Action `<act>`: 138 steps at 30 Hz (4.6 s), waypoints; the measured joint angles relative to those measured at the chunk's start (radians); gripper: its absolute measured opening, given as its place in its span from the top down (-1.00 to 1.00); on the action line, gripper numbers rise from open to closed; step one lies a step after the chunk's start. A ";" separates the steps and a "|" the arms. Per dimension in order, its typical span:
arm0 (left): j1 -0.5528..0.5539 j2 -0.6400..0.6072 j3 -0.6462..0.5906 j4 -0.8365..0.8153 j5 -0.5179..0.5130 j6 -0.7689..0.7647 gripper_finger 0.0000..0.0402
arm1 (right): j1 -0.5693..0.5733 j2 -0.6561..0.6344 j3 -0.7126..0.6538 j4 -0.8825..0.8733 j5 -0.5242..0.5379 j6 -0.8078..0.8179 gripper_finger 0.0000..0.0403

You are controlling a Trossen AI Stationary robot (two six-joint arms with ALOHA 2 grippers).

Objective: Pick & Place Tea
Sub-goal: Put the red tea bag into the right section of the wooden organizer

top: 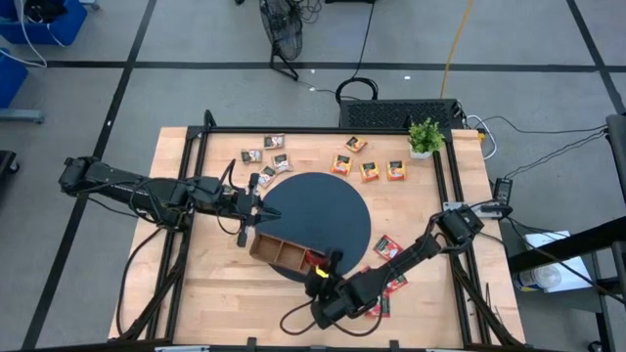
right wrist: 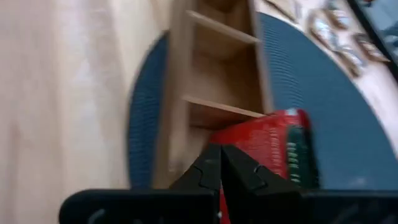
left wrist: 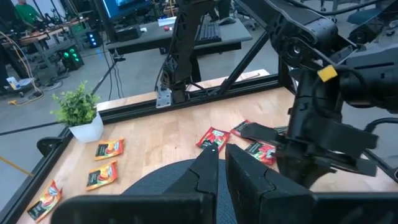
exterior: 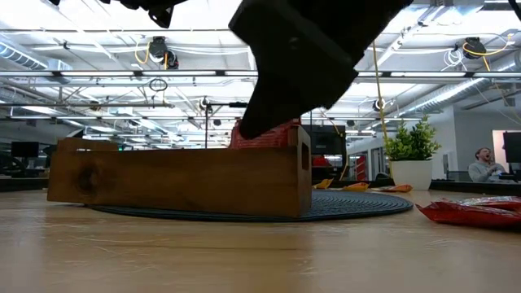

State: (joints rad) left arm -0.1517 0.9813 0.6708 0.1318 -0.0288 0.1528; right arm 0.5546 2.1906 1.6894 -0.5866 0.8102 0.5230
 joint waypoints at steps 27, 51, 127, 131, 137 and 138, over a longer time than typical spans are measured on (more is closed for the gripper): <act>0.000 0.000 0.000 0.000 0.000 0.000 0.81 | 0.125 -0.208 -0.070 -0.341 0.062 0.352 1.00; 0.000 0.000 0.000 0.000 0.000 0.000 0.81 | -0.087 -0.297 -0.406 -0.906 -0.568 0.480 -0.49; 0.000 0.000 0.000 0.000 0.000 0.000 0.81 | -0.095 -0.670 -1.050 0.273 -0.639 0.561 -0.45; 0.000 0.000 0.000 0.000 0.000 0.000 0.81 | -0.095 -0.628 -1.050 0.262 -0.624 0.560 -0.44; 0.000 0.000 0.000 0.000 0.000 0.000 0.81 | -0.096 -0.618 -1.050 0.211 -0.636 0.536 -0.27; 0.000 0.000 0.000 0.000 0.000 0.000 0.81 | -0.096 -0.618 -1.050 0.203 -0.637 0.533 -0.23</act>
State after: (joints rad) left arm -0.1518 0.9813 0.6708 0.1318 -0.0284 0.1528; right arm 0.4591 1.5723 0.6395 -0.3833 0.1732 1.0564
